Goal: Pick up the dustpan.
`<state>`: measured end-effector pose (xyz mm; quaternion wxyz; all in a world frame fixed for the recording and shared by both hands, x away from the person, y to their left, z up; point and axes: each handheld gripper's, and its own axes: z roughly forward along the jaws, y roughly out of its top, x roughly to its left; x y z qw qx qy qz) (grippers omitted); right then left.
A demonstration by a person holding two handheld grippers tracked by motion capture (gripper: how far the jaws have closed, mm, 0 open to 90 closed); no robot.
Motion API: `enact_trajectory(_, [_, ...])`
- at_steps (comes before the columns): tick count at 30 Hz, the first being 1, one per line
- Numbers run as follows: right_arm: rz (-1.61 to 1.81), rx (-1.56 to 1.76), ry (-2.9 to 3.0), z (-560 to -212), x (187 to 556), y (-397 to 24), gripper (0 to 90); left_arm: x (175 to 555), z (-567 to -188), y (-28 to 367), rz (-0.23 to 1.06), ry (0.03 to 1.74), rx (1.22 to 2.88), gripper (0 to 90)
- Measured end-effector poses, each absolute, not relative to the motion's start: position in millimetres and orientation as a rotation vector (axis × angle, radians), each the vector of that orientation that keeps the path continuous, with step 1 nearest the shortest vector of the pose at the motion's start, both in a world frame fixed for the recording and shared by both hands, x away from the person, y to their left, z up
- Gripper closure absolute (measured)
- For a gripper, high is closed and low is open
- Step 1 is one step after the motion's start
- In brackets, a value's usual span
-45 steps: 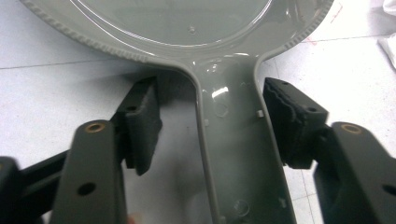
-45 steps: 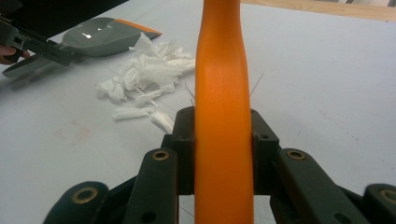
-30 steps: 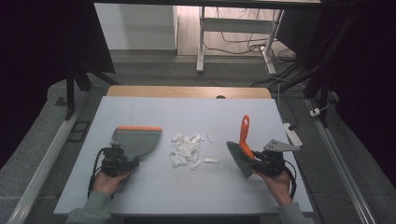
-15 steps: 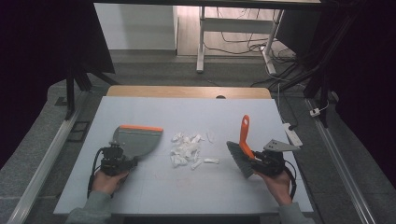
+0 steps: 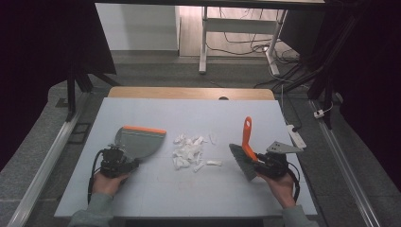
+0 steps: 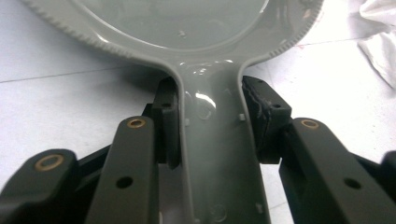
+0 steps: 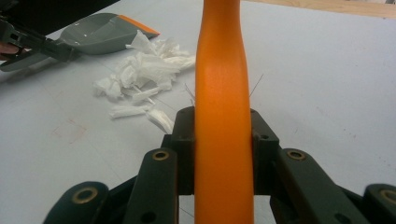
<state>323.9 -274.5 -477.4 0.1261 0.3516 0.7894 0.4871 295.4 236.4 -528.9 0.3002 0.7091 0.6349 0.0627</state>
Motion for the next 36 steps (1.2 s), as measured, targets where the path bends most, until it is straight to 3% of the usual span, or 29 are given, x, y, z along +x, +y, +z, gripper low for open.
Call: enact_trajectory(36, [1.407, 1.019, 2.297, -478, 324, -275, 70.0, 283, -512, 255, 0.344, 1.522, 1.806, 61.2])
